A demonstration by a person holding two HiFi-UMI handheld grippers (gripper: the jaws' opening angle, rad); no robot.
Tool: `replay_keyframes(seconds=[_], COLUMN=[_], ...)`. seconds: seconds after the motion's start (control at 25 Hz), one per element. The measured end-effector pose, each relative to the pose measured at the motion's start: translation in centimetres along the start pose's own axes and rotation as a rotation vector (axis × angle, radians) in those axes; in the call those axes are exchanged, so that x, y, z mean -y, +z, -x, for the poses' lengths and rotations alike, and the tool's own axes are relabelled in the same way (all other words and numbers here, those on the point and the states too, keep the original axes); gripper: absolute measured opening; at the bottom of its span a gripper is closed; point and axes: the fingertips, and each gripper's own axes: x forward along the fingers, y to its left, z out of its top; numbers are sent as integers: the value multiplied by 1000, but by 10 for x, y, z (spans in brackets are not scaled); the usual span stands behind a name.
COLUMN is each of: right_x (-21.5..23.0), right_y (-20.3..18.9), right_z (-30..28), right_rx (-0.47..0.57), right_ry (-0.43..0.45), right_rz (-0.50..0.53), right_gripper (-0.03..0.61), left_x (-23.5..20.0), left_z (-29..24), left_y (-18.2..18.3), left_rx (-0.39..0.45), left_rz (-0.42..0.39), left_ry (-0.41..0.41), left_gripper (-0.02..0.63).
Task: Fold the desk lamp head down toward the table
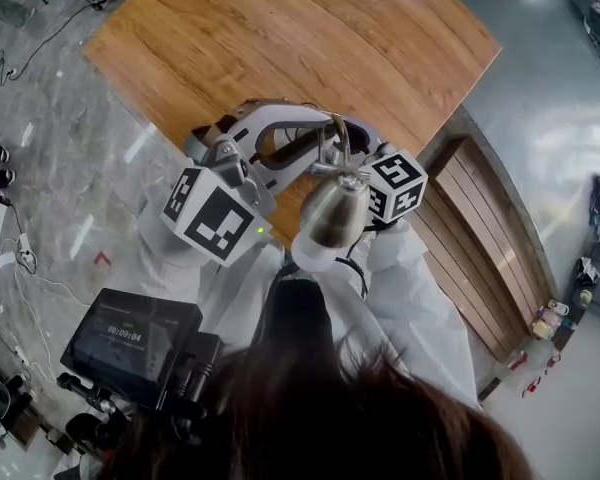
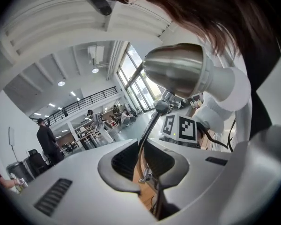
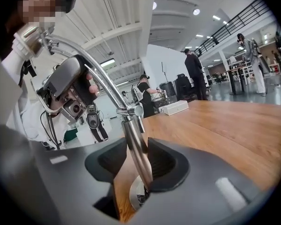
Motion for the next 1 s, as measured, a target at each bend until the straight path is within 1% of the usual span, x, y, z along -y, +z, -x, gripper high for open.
replay_keyframes(seconds=[0.16, 0.24, 0.36, 0.44, 0.48, 0.56, 0.64, 0.68, 0.72, 0.88, 1.0], right_x=[0, -4, -5, -4, -4, -4, -6, -9, -11, -18, -21], right_y=[-2, -1, 3, 8, 10, 15, 18, 19, 20, 24, 28], right_z=[2, 4, 10, 14, 16, 19, 22, 23, 24, 30, 34], right_rx=[-2, -4, 0, 5, 6, 4, 2, 2, 3, 6, 17], right_ry=[15, 34, 54, 66, 74, 90, 101, 105, 109, 135, 153], right_rz=[-8, -15, -14, -7, -4, -1, 0, -1, 0, 15, 23], right_gripper=[135, 135, 137, 138, 138, 140, 140, 140, 140, 140, 140], left_x=[21, 35, 54, 63, 68, 80, 89, 92, 94, 98, 100], left_z=[7, 12, 13, 11, 10, 8, 6, 6, 6, 8, 7], left_y=[-2, -3, -6, -9, -12, -22, -32, -36, -37, -35, -37], left_rx=[-17, -43, -79, -100, -118, -168, -202, -203, -195, -133, -92], left_rz=[-77, -137, -247, -352, -429, -622, -802, -868, -913, -992, -1079], left_ry=[-5, -13, -46, -53, -50, -39, -12, 9, 34, 129, 189], left_gripper=[54, 62, 84, 96, 100, 107, 114, 118, 118, 118, 118])
